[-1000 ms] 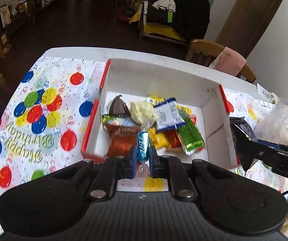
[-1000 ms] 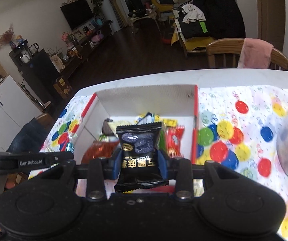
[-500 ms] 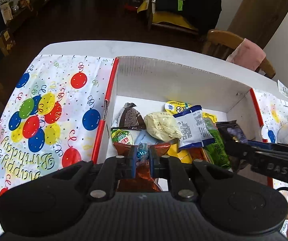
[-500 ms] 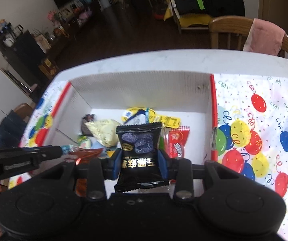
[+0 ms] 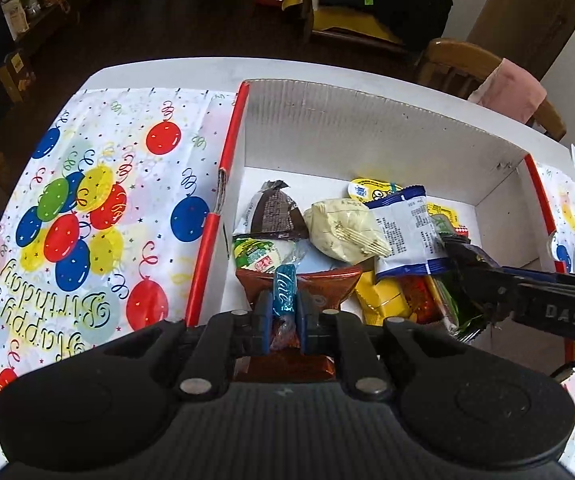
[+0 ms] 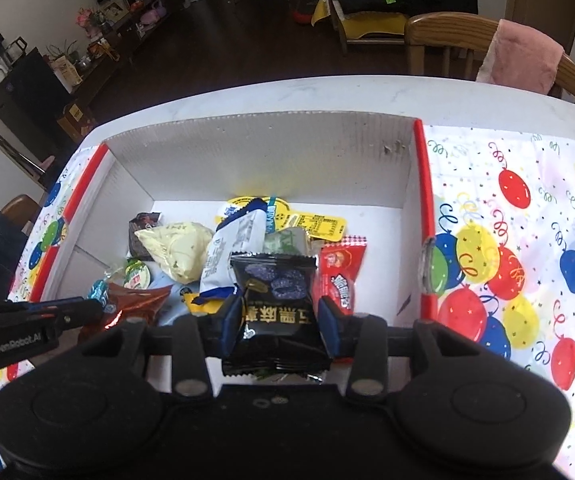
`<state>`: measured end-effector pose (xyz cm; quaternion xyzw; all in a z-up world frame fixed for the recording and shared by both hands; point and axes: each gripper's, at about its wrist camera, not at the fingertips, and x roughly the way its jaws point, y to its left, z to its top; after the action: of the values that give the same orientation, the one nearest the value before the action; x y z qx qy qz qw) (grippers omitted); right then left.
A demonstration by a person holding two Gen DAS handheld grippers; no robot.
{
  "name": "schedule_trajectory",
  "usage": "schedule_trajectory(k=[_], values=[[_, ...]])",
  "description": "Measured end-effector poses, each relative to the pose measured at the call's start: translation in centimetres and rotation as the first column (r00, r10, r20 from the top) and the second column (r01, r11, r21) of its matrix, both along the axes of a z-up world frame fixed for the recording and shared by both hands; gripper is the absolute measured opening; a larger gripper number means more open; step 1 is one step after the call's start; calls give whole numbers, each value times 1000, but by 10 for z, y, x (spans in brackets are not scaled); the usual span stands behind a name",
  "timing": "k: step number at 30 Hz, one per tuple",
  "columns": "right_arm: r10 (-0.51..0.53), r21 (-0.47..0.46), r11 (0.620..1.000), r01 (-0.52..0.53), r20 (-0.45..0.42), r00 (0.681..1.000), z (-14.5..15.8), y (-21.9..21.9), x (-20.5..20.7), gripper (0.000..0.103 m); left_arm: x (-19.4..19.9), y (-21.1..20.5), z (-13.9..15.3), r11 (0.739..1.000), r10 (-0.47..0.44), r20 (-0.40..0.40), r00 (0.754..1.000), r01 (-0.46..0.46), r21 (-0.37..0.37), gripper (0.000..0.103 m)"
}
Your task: Organize snacks
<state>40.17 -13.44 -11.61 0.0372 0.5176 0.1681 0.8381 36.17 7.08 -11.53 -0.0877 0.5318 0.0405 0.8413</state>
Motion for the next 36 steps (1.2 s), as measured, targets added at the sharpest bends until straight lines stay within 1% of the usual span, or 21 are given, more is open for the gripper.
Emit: schedule_trajectory(k=[5, 8, 10, 11, 12, 13, 14, 17, 20, 21, 22, 24, 25, 27, 32, 34, 35, 36], values=[[-5, 30, 1000, 5, 17, 1000, 10, -9, -6, 46, -6, -3, 3, 1000, -3, 10, 1000, 3, 18, 12], [5, 44, 999, -7, 44, 999, 21, -14, -14, 48, -12, -6, 9, 1000, -7, 26, 1000, 6, 17, 13], [13, 48, 999, -16, 72, 997, 30, -16, -22, 50, -18, -7, 14, 1000, -8, 38, 999, 7, 16, 16], [20, 54, 998, -24, 84, 996, 35, -18, -26, 52, -21, -8, 17, 1000, -8, 47, 999, 7, 16, 18], [22, 59, 998, -28, 93, 995, 39, -20, -29, 59, -24, -8, 20, 1000, -7, 58, 998, 7, 15, 21], [21, 66, 997, -28, 104, 994, 43, -22, -33, 62, -26, -9, 23, 1000, -5, 66, 998, 4, 17, 24], [22, 79, 996, -31, 118, 993, 47, -24, -38, 66, -29, -10, 27, 1000, -3, 76, 997, 2, 19, 25], [41, 92, 994, -54, 145, 989, 59, -27, -50, 68, -37, -12, 35, 1000, -4, 99, 995, 2, 16, 26], [56, 106, 992, -75, 173, 983, 69, -30, -63, 77, -47, -13, 44, 1000, 1, 124, 992, -3, 12, 32], [59, 108, 991, -80, 184, 981, 73, -31, -67, 79, -50, -14, 47, 1000, 3, 133, 991, -4, 10, 40], [61, 110, 990, -84, 194, 979, 76, -33, -72, 81, -54, -14, 50, 1000, 5, 145, 989, -6, 7, 54], [62, 115, 989, -87, 207, 976, 80, -36, -80, 87, -63, -15, 57, 1000, 11, 179, 984, -12, 6, 70], [56, 123, 989, -83, 209, 976, 81, -38, -84, 87, -67, -16, 60, 1000, 13, 196, 981, -15, 8, 71], [47, 132, 988, -76, 210, 977, 84, -43, -90, 87, -73, -18, 66, 1000, 11, 206, 978, -16, 20, 71], [34, 108, 992, -63, 249, 968, 87, -52, -107, 88, -91, -25, 78, 998, -5, 249, 969, -10, 57, 71], [30, 113, 992, -61, 260, 965, 88, -55, -114, 89, -98, -29, 82, 998, -20, 260, 965, 2, 68, 75], [28, 114, 992, -60, 267, 963, 87, -57, -117, 91, -102, -31, 83, 998, -27, 265, 964, 9, 70, 76], [25, 116, 992, -59, 271, 962, 87, -59, -120, 97, -106, -33, 85, 997, -34, 272, 962, 15, 71, 76]])
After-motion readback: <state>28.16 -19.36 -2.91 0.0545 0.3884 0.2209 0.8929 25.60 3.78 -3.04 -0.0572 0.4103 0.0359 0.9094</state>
